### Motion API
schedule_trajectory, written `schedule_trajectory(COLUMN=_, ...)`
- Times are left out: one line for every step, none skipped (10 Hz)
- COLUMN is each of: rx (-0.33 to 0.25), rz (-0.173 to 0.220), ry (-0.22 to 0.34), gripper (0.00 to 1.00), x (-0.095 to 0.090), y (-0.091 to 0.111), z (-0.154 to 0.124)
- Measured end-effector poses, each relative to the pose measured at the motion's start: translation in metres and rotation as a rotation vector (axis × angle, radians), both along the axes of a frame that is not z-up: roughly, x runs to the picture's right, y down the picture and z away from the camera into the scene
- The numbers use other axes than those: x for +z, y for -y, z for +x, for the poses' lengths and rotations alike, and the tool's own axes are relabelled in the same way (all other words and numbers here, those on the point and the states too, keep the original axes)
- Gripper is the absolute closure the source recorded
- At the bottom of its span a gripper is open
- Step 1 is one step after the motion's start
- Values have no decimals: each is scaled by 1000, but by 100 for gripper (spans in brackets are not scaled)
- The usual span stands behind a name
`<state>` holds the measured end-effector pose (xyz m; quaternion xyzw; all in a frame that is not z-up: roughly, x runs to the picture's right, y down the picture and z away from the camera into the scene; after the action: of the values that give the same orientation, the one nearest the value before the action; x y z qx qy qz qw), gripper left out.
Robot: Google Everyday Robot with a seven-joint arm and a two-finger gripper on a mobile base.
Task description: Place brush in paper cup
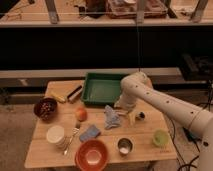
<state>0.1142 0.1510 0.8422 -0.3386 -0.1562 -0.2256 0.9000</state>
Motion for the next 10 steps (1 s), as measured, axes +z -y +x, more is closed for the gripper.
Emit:
schedule_trajectory(rx=17, rz=-9, ry=-15, gripper=20, x=6, y=-6, z=4)
schedule_trajectory(rx=27, rz=-11, ry=-26, gripper=20, x=8, y=-8, z=6)
schedule_trajectory(rx=35, rz=-14, ry=-37, gripper=20, x=11, y=-10, z=7)
schedule_trajectory(rx=42, rz=-16, ry=-51, gripper=20, x=16, y=-14, z=8)
schedule_trajectory(rx=46, rz=-16, ry=-59, gripper=20, x=20, y=-15, z=8)
schedule_trajectory(rx=48, rz=-14, ry=-67, gripper=24, x=23, y=-17, z=7)
schedule_trajectory(rx=49, rz=-11, ry=-74, gripper=35, x=28, y=-17, z=6)
schedule_trajectory(rx=48, rz=-5, ry=-73, gripper=46, x=30, y=-16, z=4)
schedule_trajectory(rx=48, rz=3, ry=-72, gripper=54, x=31, y=-15, z=2)
schedule_trajectory(rx=43, rz=7, ry=-72, gripper=63, x=31, y=-14, z=1)
